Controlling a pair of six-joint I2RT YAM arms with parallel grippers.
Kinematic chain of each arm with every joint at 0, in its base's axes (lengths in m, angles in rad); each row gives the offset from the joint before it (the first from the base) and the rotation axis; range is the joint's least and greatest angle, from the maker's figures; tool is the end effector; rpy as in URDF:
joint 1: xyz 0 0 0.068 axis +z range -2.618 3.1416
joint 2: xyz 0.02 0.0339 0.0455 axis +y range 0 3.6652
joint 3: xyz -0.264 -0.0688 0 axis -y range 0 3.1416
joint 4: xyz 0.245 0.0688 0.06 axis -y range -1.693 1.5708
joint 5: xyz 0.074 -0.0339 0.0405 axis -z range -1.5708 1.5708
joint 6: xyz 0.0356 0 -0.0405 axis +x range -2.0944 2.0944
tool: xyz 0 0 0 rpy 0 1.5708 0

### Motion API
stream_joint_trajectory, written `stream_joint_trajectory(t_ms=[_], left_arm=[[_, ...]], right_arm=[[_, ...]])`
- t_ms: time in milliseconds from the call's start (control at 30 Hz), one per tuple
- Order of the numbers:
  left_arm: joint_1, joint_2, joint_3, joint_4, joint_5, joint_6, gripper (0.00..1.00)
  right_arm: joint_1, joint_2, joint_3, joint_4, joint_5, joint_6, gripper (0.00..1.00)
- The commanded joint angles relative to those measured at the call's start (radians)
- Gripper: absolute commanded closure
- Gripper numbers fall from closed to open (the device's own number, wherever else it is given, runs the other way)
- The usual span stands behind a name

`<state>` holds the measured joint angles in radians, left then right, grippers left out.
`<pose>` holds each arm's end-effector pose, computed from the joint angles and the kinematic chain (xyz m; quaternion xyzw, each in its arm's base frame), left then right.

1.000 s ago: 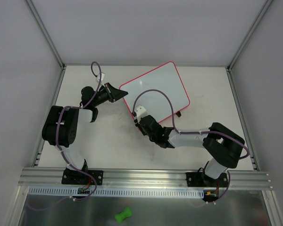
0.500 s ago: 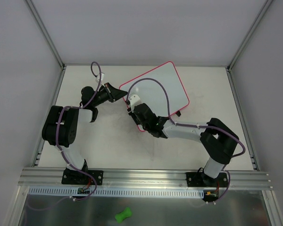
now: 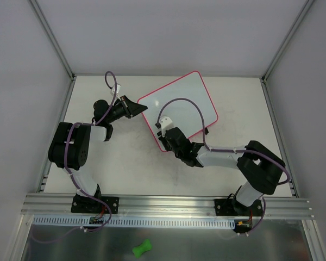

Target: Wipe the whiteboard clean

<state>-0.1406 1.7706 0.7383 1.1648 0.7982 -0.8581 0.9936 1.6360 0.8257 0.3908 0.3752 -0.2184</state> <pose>0.3405 -0.0739 0.2057 0.0606 0.6710 -0.5567 0.4860 0.2005 0.2840 0.1972 -0.3860 0.7352 0.0573 0.5543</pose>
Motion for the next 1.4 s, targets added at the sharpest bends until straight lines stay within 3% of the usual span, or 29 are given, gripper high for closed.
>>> stream_joint_trajectory(t_ms=[0, 133, 267, 367, 533, 600, 1033, 1367], left_arm=[[-0.019, -0.007, -0.01, -0.027, 0.062, 0.077, 1.0], [-0.019, -0.007, -0.007, -0.03, 0.061, 0.079, 1.0], [-0.019, -0.007, -0.007, -0.033, 0.061, 0.08, 1.0], [-0.019, -0.007, -0.004, -0.036, 0.061, 0.082, 1.0], [-0.019, -0.005, -0.004, -0.034, 0.058, 0.08, 1.0], [-0.017, -0.007, -0.007, -0.036, 0.058, 0.083, 1.0], [-0.011, -0.011, -0.014, -0.04, 0.05, 0.083, 1.0], [-0.013, -0.017, -0.019, -0.043, 0.041, 0.082, 1.0]], right_arm=[[-0.035, -0.051, -0.079, -0.032, 0.01, 0.043, 1.0], [-0.059, -0.091, -0.106, -0.032, -0.013, 0.042, 1.0], [-0.064, -0.136, -0.024, -0.101, -0.016, 0.019, 1.0], [-0.072, -0.174, 0.068, -0.229, -0.036, 0.016, 1.0], [-0.076, -0.107, 0.368, -0.628, -0.085, 0.054, 1.0], [-0.076, -0.096, 0.398, -0.728, -0.111, 0.071, 1.0], [-0.099, -0.32, 0.04, -0.799, -0.165, 0.215, 1.0], [-0.099, -0.312, -0.054, -0.794, -0.179, 0.258, 0.96]])
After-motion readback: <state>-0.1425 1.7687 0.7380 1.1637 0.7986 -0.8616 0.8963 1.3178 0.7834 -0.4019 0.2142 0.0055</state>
